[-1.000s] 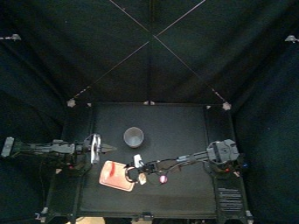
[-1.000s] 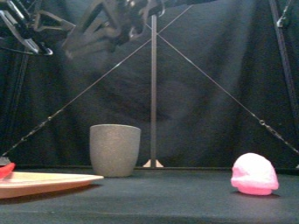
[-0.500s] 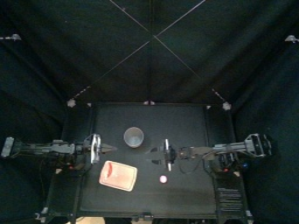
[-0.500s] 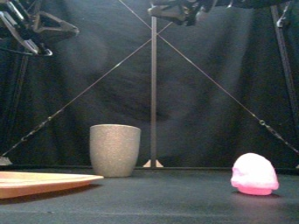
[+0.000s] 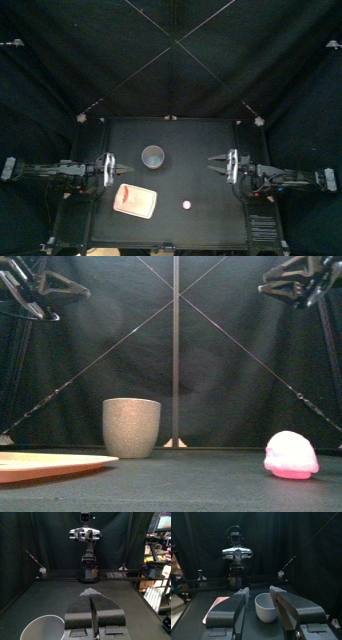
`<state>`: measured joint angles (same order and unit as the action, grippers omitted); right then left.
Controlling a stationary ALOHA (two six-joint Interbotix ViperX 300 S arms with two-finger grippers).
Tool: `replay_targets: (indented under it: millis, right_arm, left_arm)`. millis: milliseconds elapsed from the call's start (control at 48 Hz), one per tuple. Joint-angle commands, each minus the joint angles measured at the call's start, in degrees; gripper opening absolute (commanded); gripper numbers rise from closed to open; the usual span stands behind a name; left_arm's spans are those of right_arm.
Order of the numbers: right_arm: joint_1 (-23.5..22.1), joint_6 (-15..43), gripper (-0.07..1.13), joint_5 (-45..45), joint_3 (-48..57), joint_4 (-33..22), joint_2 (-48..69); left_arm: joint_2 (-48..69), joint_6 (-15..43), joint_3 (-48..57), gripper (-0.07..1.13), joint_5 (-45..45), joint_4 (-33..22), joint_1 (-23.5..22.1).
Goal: Pick the red chile then place it on the pink plate
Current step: Drop red chile on the pink plate and return to neutral
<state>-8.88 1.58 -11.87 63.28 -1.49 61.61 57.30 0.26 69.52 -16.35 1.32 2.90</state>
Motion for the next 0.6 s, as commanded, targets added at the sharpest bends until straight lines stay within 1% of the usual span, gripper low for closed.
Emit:
replay_targets:
  millis: [21, 375, 604]
  right_arm:
    - [-0.4, -0.2, 0.79, -0.1, 1.7, 1.2, 2.7]
    - [-0.4, -0.2, 0.79, 0.3, 0.8, 1.0, -2.7]
    - [-0.4, -0.2, 0.79, 0.3, 0.4, 0.8, -3.0]
  left_arm:
    - [-0.2, 0.0, -0.7, -0.02, -0.3, 0.0, 0.4]
    - [-0.1, 0.0, -0.6, -0.02, -0.3, 0.1, 0.4]
    - [-0.1, 0.0, -0.6, -0.02, -0.3, 0.5, 0.4]
